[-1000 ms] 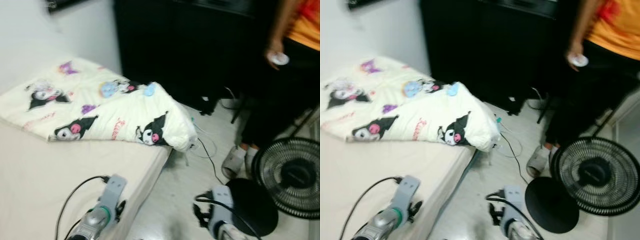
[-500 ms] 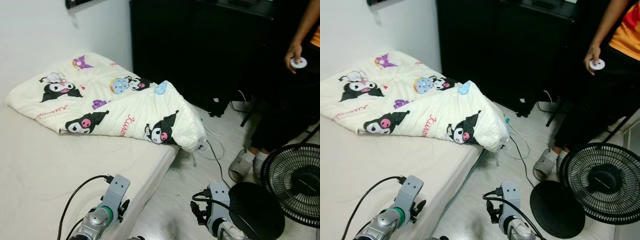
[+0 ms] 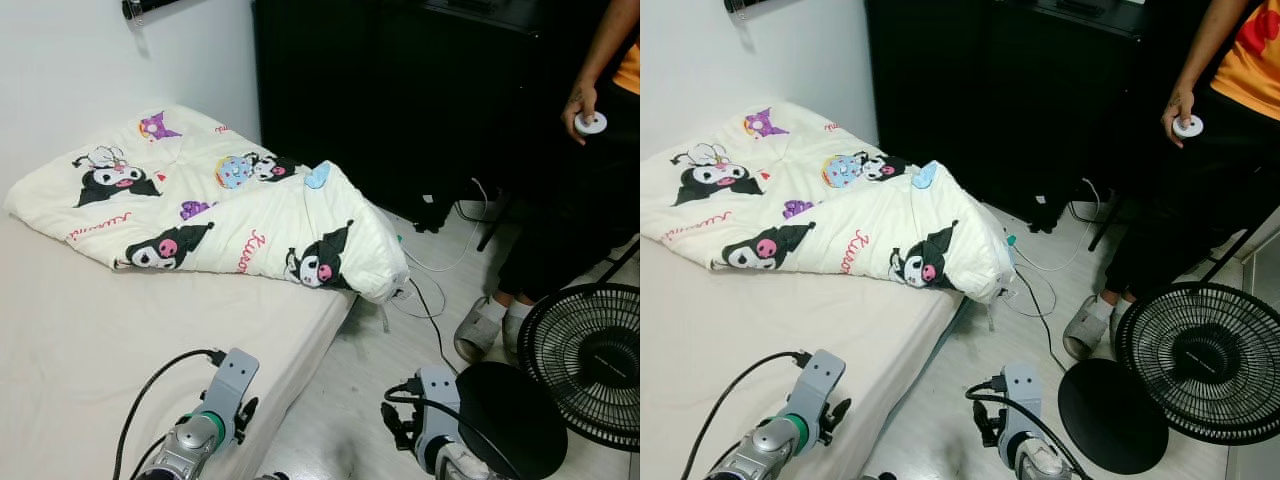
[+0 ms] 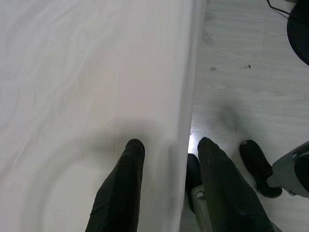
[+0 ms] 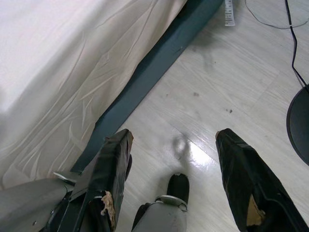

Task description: Clean up the room

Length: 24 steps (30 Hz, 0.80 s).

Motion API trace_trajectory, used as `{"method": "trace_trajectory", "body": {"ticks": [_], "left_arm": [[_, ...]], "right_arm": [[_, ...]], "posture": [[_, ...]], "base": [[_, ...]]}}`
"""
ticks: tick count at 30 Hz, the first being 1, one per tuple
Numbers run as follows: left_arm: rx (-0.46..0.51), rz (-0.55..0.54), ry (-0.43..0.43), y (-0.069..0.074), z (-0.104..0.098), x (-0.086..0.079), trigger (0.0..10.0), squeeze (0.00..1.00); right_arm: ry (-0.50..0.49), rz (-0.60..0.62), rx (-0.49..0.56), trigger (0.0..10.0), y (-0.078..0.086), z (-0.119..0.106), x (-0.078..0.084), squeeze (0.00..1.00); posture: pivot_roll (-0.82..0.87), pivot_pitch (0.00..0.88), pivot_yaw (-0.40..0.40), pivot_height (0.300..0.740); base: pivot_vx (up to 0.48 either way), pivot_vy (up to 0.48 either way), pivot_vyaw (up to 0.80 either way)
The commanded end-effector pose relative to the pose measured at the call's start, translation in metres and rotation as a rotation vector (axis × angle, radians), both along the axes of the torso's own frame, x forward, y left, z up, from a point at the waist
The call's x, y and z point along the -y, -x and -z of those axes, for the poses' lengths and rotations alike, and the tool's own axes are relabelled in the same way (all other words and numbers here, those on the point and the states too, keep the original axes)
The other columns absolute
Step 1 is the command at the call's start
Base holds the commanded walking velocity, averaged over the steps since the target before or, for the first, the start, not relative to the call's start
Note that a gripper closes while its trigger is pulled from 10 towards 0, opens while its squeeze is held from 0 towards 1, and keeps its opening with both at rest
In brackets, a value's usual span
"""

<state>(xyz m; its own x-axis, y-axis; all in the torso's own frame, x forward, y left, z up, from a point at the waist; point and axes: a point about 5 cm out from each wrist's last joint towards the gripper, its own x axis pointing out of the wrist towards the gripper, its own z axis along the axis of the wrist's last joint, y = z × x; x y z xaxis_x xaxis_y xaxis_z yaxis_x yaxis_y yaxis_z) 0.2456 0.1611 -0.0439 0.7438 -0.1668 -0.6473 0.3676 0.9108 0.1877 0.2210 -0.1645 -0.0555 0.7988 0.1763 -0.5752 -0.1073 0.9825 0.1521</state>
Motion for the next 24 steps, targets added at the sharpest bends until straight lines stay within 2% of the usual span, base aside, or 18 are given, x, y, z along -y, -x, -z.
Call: {"method": "trace_trajectory", "body": {"ticks": [1, 24], "left_arm": [[-0.028, 0.004, -0.003, 0.0072, 0.0055, 0.0003, 10.0, 0.0], [-0.014, -0.004, -0.01, 0.006, 0.0043, -0.0013, 10.0, 0.0]], "right_arm": [[-0.001, 0.009, -0.009, 10.0, 0.0048, 0.0027, 0.0012, 0.0], [0.026, -0.04, 0.016, 10.0, 0.0017, 0.0, -0.0022, 0.0]], "posture": [[0.04, 0.063, -0.001, 0.74], [0.04, 0.062, 0.002, 0.74]], "base": [[0.0, 0.0, 0.0], [-0.339, 0.0, 0.0]]}}
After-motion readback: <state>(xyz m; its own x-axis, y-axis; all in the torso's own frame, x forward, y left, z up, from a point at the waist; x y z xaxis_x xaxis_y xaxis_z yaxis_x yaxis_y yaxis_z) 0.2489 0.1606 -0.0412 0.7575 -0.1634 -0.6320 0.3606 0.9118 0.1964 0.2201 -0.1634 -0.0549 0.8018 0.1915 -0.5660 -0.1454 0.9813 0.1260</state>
